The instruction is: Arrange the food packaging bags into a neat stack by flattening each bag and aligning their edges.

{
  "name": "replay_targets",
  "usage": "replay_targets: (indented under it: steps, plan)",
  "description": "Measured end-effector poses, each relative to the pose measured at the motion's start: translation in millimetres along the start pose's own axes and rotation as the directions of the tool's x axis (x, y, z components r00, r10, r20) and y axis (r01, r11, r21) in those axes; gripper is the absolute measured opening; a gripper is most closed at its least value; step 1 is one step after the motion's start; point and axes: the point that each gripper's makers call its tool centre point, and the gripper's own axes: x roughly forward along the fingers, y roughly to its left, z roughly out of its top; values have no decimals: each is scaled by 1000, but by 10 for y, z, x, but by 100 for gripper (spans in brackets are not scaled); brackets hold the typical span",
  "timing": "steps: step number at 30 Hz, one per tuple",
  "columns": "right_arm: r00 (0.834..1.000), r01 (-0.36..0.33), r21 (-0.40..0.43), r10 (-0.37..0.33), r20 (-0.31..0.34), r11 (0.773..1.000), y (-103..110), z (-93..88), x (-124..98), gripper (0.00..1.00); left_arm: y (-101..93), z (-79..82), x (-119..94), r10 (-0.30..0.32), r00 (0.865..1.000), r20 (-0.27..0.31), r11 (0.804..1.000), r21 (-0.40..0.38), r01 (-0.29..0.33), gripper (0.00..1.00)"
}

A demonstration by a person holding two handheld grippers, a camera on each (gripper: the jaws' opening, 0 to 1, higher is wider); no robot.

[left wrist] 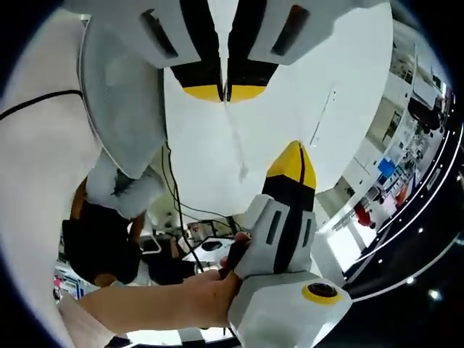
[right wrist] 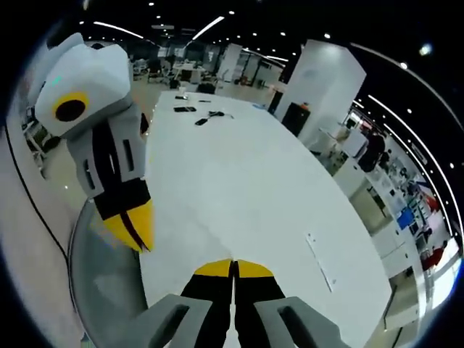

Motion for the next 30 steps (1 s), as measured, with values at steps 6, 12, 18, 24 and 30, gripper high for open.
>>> replay_targets:
  steps: [6,12,18,24,30]
  plan:
    - [1000,5,-19,-5,-2,1000,-54,14,5,0,88,14,-55,23,1000,21,1000,-10,-23,5]
    - [1000,4,-32,-4,-7,999,-95,-1,13,0,171,6,-131,52,998,34,998,-29,-51,8]
    - [1000,7,-40,-7,-15,999,-171,-37,29,0,185,-8,-173,60,997,48,997,-59,-58,8]
    - [999,20,-52,-21,-25,998,-327,-85,39,0,166,-48,-187,71,996,56,993,-99,-65,12]
    - [999,31,-83,-34,-29,996,-526,-119,110,0,228,-160,-243,117,990,75,975,-200,-100,18]
